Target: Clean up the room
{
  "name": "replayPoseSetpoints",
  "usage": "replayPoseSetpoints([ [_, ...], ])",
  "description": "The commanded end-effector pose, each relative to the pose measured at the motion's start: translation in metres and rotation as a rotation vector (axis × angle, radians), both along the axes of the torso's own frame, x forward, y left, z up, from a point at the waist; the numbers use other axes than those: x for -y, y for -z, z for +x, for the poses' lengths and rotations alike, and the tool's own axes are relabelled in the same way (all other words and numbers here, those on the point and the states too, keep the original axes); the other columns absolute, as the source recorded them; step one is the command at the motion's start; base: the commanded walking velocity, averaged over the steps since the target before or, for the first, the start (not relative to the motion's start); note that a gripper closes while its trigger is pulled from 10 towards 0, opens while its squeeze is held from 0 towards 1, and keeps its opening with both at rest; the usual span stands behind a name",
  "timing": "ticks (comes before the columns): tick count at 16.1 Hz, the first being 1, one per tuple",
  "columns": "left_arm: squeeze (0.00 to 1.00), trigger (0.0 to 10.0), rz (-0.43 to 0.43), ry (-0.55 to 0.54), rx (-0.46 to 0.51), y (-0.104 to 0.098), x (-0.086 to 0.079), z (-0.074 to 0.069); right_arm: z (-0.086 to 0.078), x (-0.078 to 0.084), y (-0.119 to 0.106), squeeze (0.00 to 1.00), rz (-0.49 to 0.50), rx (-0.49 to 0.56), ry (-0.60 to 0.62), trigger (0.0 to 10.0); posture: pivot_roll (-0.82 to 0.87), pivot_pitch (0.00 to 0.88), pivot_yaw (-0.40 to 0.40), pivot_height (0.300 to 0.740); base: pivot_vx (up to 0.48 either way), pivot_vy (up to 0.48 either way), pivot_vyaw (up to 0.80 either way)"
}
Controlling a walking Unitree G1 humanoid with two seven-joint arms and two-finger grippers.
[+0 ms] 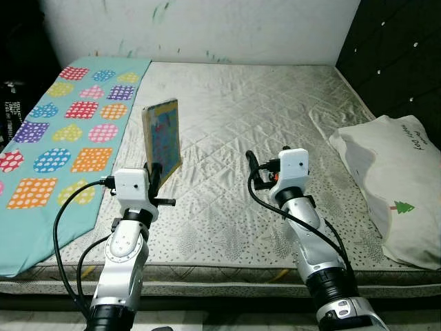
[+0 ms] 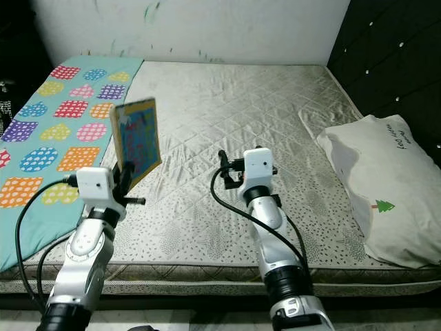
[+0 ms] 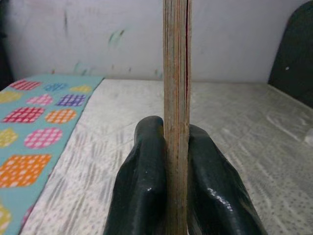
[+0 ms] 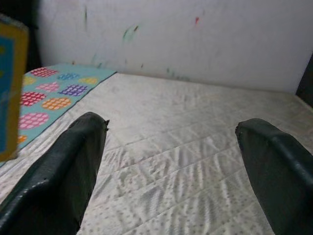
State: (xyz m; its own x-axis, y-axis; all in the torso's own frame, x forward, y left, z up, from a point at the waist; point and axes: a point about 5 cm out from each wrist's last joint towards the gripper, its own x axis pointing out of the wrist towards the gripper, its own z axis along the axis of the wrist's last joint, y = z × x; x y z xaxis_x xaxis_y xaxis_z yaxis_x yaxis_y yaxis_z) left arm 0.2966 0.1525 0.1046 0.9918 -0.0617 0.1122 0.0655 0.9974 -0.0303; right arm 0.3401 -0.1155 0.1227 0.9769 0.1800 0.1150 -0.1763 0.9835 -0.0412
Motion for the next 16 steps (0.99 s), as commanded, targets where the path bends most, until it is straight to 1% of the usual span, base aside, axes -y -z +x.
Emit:
replayPoseSetpoints([
  [1,0.0,10.0,0.005,-0.004,0.036,-0.004,0.002,-0.004,-0.004,0.01,0.008,0.0,-0.015,-0.016,0.026,10.0,0.07,0.0,0.001,0.74,0.0,0.0,0.0],
  [3,0.0,10.0,0.009,0.01,0.014,0.004,0.005,-0.011,-0.011,0.027,0.018,0.0,-0.04,-0.041,0.059,10.0,0.06,0.0,0.003,0.74,0.0,0.0,0.0],
  [5,0.0,10.0,0.013,0.038,-0.005,0.007,0.009,-0.011,-0.018,0.044,0.025,0.0,-0.061,-0.063,0.102,10.0,0.05,0.0,0.004,0.74,0.0,0.0,-0.8],
  [7,0.0,10.0,0.015,0.042,-0.01,0.009,0.009,-0.011,-0.02,0.047,0.027,0.0,-0.066,-0.067,0.106,10.0,0.05,0.0,0.006,0.74,0.0,0.0,-0.8],
  [9,0.0,10.0,0.016,0.053,-0.007,0.007,0.011,-0.013,-0.022,0.048,0.028,0.0,-0.07,-0.071,0.111,10.0,0.05,0.0,-0.004,0.74,0.0,0.0,0.0],
  [10,0.0,10.0,0.016,0.05,-0.011,0.008,0.01,-0.017,-0.024,0.044,0.031,0.0,-0.077,-0.085,0.092,10.0,0.06,0.013,-0.023,0.74,0.0,0.0,0.0],
  [12,0.0,10.0,0.012,0.036,-0.015,0.01,0.009,-0.02,-0.025,0.041,0.033,0.0,-0.086,-0.093,0.065,10.0,0.07,0.02,-0.036,0.74,0.0,0.0,0.0],
  [14,0.0,10.0,-0.002,0.013,-0.022,0.013,0.009,-0.023,-0.023,0.038,0.032,0.0,-0.094,-0.093,0.046,10.0,0.07,0.02,-0.048,0.74,0.0,0.0,0.0],
  [16,0.0,10.0,-0.005,0.019,-0.022,0.012,0.013,-0.024,-0.02,0.037,0.029,0.0,-0.097,-0.091,0.045,10.0,0.08,0.019,-0.045,0.74,0.0,0.0,0.0],
])
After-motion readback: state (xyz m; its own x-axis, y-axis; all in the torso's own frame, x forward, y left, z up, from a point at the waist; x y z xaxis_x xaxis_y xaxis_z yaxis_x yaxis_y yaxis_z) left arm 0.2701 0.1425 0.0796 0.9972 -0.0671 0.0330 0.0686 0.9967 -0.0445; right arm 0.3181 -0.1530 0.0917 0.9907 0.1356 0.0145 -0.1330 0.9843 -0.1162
